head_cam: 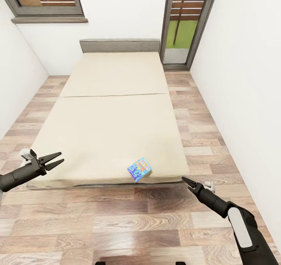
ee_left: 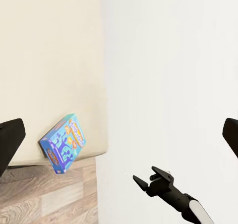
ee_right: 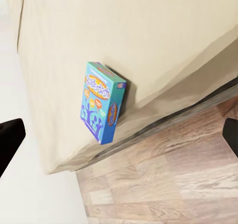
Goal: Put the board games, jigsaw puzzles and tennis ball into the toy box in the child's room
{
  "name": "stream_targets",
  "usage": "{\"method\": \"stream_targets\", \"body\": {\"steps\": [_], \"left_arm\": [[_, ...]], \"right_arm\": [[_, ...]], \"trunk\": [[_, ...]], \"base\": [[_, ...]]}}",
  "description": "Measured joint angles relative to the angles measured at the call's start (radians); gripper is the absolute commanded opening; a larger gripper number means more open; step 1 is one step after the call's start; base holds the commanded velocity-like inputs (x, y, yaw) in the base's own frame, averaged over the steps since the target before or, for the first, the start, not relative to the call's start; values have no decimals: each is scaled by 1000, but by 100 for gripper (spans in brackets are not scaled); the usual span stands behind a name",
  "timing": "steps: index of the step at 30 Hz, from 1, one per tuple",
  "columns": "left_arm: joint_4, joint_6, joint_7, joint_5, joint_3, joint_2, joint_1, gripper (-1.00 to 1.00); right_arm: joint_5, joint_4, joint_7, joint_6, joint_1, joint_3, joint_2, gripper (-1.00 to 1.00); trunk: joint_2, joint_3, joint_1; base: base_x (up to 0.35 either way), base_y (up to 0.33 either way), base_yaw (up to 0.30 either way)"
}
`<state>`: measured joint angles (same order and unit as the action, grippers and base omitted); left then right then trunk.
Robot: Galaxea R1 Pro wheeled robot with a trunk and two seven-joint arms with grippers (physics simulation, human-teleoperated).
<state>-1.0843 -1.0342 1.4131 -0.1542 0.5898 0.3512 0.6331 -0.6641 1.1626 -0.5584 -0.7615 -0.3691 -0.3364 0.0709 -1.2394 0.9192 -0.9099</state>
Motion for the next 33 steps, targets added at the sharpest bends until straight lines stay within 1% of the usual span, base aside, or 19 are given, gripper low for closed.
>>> {"method": "stream_targets", "body": {"steps": [6, 11, 13, 16, 18, 21, 25, 31, 33], "left_arm": [[0, 0, -3, 5, 0, 6, 0, 100], [0, 0, -7, 8, -2, 11, 1, 100], [-13, -2, 1, 6, -1, 13, -2, 100], [-31, -3, 10, 6, 3, 22, -22, 100], [-48, -2, 15, 5, 5, 31, -45, 100], [-59, -2, 17, 6, 6, 35, -60, 100], [-61, -2, 17, 9, 5, 37, -65, 100], [-62, -2, 16, 10, 4, 36, -68, 100], [-62, -2, 16, 10, 4, 35, -69, 100]], "right_arm": [[0, 0, -10, 7, 0, 1, 3, 100], [1, 1, -15, 33, 0, 3, 4, 100], [2, 1, -21, 40, 0, 3, 4, 100], [2, 1, -31, 44, 0, 4, 4, 100], [4, 1, -39, 48, 0, 4, 6, 100], [4, 2, -44, 67, 0, 4, 10, 100], [5, 2, -47, 84, 0, 4, 15, 100], [13, 2, -85, 96, 3, 3, 19, 100], [17, 0, -97, 114, 8, 2, 19, 100]], "trunk": [[0, -10, 0], [0, -18, 0], [0, -21, 0], [0, -26, 0], [0, -29, 0], [0, -34, 0], [0, -41, 0], [0, -51, 0], [0, -54, 0]], "base": [[0, 0, 0], [0, 0, 0], [0, 0, 0], [0, 0, 0], [0, 0, 0], [0, 0, 0], [0, 0, 0], [0, 0, 0], [0, 0, 0]]}}
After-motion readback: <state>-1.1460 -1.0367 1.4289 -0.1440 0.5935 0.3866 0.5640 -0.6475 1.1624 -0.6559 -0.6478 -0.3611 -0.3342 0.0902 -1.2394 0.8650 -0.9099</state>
